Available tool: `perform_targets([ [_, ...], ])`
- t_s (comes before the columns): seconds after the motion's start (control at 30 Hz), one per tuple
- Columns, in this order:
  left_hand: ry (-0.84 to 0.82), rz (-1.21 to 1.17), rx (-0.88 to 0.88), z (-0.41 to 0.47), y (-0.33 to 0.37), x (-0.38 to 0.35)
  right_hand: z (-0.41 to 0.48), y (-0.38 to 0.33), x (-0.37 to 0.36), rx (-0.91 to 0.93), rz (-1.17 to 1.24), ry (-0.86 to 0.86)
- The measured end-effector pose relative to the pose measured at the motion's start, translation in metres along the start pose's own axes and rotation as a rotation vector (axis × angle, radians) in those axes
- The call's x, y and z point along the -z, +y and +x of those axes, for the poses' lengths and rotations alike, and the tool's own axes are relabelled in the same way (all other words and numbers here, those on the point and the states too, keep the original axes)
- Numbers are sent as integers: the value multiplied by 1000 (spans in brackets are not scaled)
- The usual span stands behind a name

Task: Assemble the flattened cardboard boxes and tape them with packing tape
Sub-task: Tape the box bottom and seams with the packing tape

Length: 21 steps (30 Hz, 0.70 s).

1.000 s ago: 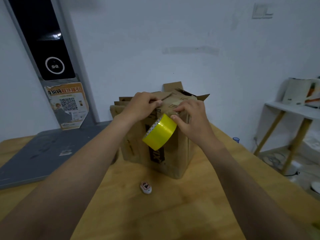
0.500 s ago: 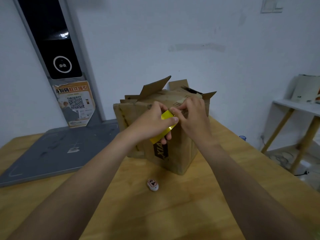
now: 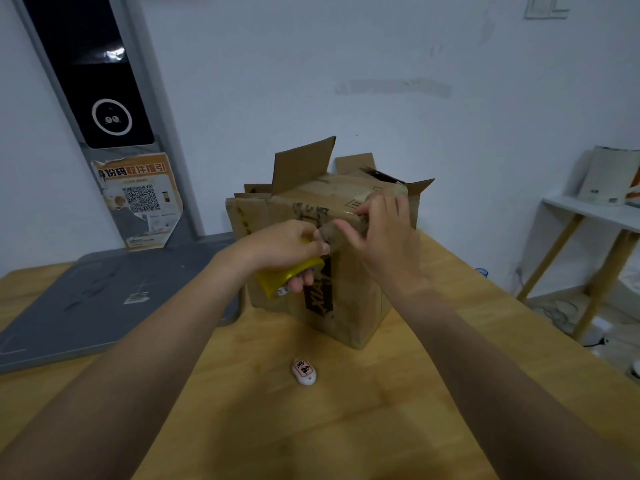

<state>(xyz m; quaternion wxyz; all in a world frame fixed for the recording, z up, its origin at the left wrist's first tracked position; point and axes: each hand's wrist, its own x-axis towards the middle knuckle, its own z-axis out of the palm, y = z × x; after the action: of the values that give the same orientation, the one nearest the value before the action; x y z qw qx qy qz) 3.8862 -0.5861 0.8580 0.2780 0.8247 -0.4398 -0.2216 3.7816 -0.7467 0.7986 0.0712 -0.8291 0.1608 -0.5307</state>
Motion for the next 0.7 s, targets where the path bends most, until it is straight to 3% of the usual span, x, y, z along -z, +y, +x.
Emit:
perform_targets([
  [0.23,179,-7,10,11,3,-2,1,-6,-4,25,-78,-15],
  [0.43,277,86,-27,18,-7,1,5,-3,13,-29,134,-184],
  [0.57,355,158,-59,23,-11,0,-16,-6,30,62,112,-41],
  [0.63,357,160,-57,23,-11,-1,-31,-10,32,97,163,-189],
  [0.7,343,159,-53,20,-11,-1,-46,-16,26,73,154,-543],
])
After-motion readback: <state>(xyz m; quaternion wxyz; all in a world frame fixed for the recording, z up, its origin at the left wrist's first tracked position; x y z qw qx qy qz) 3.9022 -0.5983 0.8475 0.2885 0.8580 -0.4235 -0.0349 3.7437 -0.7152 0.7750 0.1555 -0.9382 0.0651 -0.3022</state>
